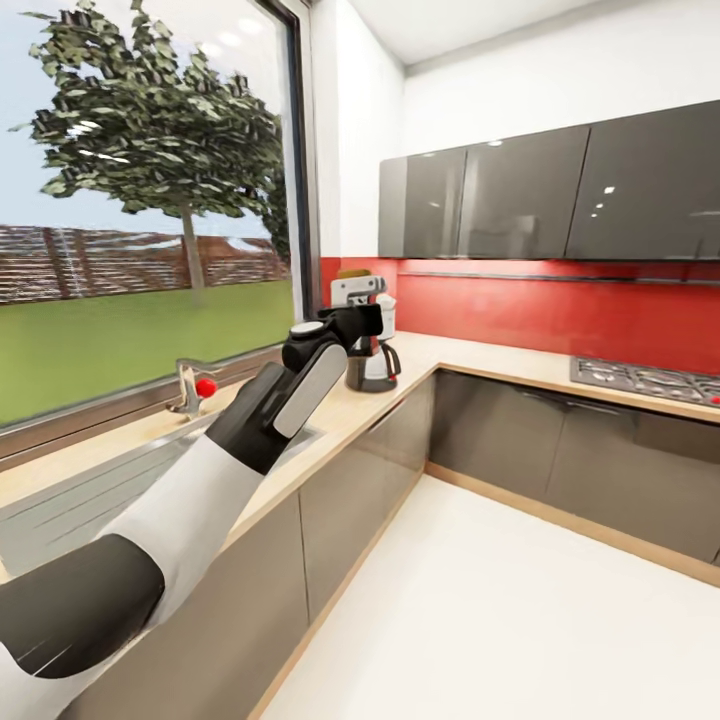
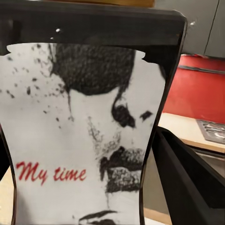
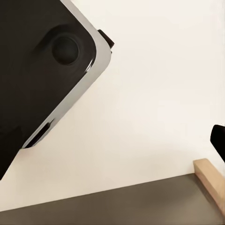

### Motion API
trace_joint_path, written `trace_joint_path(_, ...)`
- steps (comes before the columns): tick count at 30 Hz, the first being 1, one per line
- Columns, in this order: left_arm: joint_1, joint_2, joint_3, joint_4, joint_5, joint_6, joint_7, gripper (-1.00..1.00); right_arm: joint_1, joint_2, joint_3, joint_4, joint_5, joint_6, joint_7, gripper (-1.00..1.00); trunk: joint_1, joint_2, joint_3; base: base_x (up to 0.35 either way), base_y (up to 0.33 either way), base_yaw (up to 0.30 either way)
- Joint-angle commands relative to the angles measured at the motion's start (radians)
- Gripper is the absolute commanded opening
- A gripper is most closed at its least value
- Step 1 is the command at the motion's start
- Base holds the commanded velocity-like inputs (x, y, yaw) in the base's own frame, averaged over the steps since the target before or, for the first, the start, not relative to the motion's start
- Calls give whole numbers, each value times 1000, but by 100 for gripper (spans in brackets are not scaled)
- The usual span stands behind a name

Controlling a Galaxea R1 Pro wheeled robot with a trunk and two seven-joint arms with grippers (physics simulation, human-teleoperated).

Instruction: Set up a coffee station on the kitchen countertop: keep the coffee maker on the countertop, move the bottle of coffee from the kitchen shelf to the counter next to the coffee maker, place a paper coffee filter on top of the coffee maker, put the saucer next to the coffee maker with the coffee cup on the saucer, and place the electric kettle next to the coffee maker.

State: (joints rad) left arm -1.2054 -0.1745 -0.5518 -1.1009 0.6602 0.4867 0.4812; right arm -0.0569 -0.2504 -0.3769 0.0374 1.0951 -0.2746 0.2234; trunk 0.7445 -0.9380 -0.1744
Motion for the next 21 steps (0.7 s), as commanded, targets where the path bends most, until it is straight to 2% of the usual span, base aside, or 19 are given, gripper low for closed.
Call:
trace_joint_path(1, -1, 0, -2, -1, 7, 1, 14, -100, -1, -1, -9, 2, 5, -3, 2, 100, 1, -1, -1, 282, -192, 0)
trace_joint_path(9, 1, 0, -1, -1, 7, 1, 38, -100, -1, 0, -9, 2, 5, -3, 2, 100, 1, -1, -1, 290, -185, 0)
trace_joint_path(11, 1, 0, -1, -1, 7, 1, 61, -100, -1, 0, -9, 2, 5, -3, 2, 100, 1, -1, -1, 292, -183, 0)
trace_joint_path(14, 5, 0, -2, -3, 7, 0, 160, -100, -1, 0, -10, 2, 5, -3, 2, 100, 1, -1, -1, 290, -173, 0)
trace_joint_path(16, 29, 0, -1, -7, 7, -23, 204, -100, -1, 0, -10, 2, 5, -3, 2, 100, 1, -1, -1, 260, -138, 0)
trace_joint_path(19, 55, 0, -1, -8, 7, -68, 221, -100, -1, 0, -10, 2, 5, -3, 2, 100, 1, -1, -1, 157, -78, 0)
trace_joint_path(21, 81, 16, -1, -7, 7, -94, 229, -100, -1, 0, -10, 2, 5, -3, 2, 100, 1, -1, -1, 60, -29, 0)
